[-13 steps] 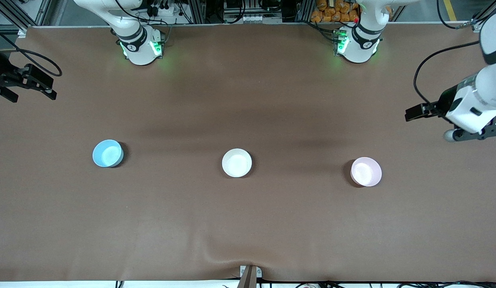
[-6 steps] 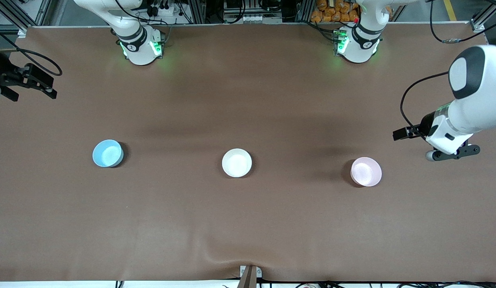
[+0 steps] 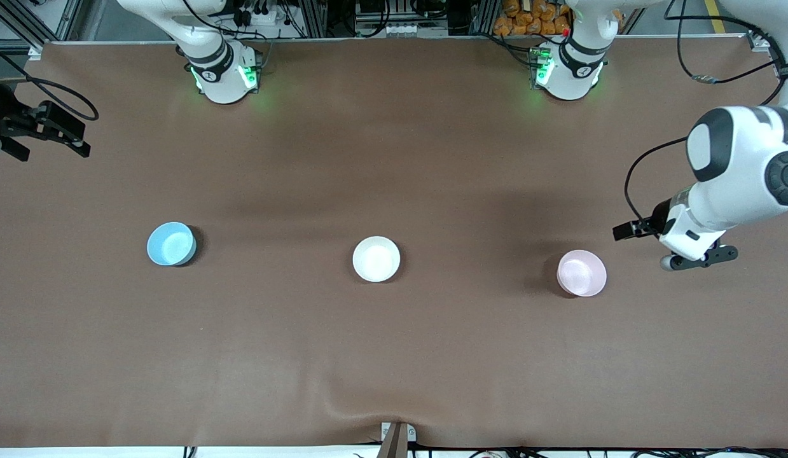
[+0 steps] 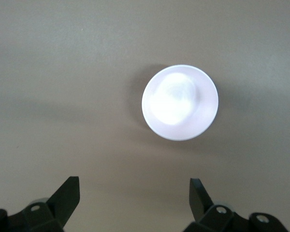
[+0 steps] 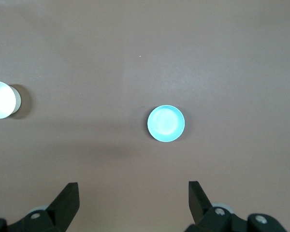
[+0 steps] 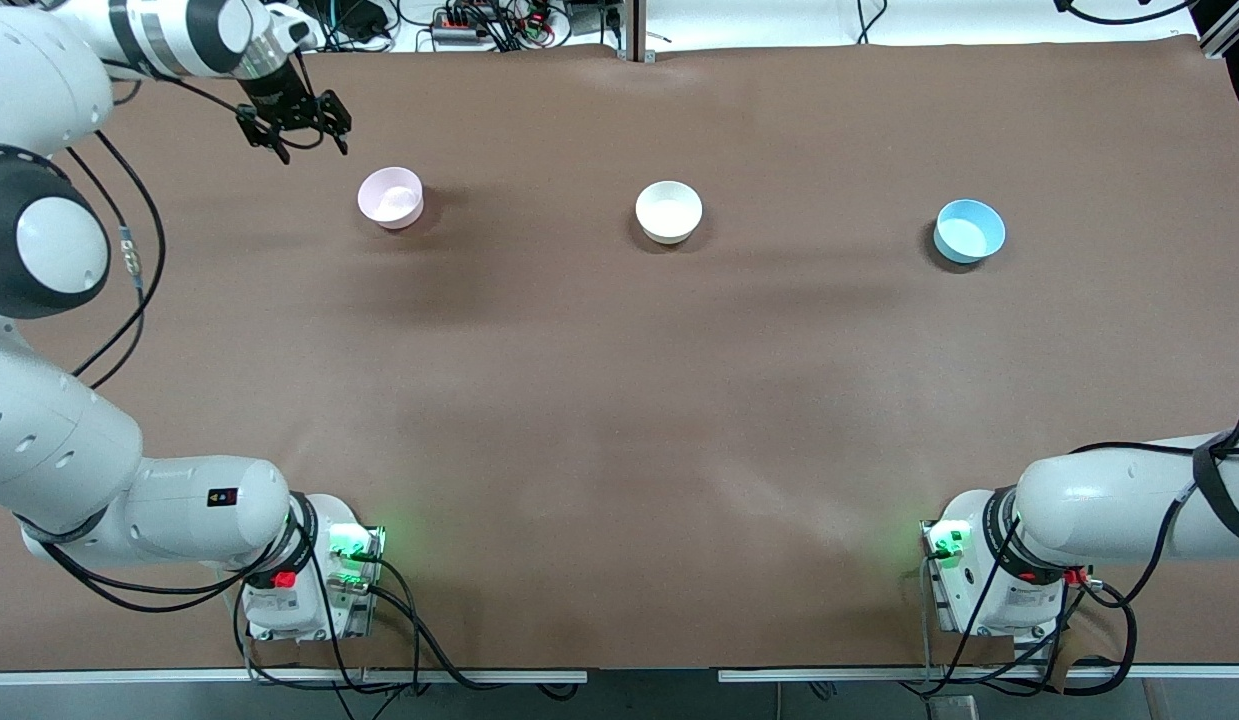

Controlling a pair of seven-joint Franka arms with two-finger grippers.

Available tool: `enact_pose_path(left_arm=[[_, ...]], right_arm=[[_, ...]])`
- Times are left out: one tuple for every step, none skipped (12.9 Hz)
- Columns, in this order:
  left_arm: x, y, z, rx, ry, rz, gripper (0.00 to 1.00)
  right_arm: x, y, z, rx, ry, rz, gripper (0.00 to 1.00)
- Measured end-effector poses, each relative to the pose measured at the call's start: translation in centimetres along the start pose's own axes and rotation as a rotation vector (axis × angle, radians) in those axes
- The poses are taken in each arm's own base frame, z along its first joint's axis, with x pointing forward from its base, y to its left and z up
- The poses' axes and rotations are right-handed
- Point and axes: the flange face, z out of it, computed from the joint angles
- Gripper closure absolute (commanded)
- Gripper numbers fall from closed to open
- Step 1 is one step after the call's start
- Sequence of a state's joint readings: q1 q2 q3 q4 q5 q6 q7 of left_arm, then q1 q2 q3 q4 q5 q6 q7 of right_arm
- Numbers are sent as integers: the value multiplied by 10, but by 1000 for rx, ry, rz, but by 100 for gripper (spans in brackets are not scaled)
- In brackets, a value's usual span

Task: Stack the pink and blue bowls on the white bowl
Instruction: 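Move the left gripper down over the pink bowl's rim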

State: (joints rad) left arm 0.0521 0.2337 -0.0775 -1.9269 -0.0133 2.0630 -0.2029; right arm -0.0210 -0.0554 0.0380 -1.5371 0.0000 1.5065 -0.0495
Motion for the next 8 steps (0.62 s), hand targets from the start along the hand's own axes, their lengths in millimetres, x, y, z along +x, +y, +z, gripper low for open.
enact_pose_path(left_arm=[[4, 0, 13, -3, 5, -1, 0], [8, 0, 24, -5, 10, -2, 0], [12, 0, 34, -7, 15, -3, 0], [15, 0, 42, -9, 19, -4, 0], [17, 0, 51, -10, 18, -4, 0], [19, 0, 57, -10, 15, -4, 0], [19, 0, 62, -10, 11, -4, 0], [20, 0, 66, -10, 10, -4, 0]], right_arm=[[0, 1, 0, 0, 0, 1, 0], [0, 1, 0, 0, 0, 3, 0], [0, 2, 0, 0, 0, 4, 0], [0, 3, 0, 0, 0, 5, 0], [0, 3, 0, 0, 0, 5, 0], [0, 3, 0, 0, 0, 6, 0], [0, 4, 0, 0, 0, 7, 0], [0, 4, 0, 0, 0, 7, 0]])
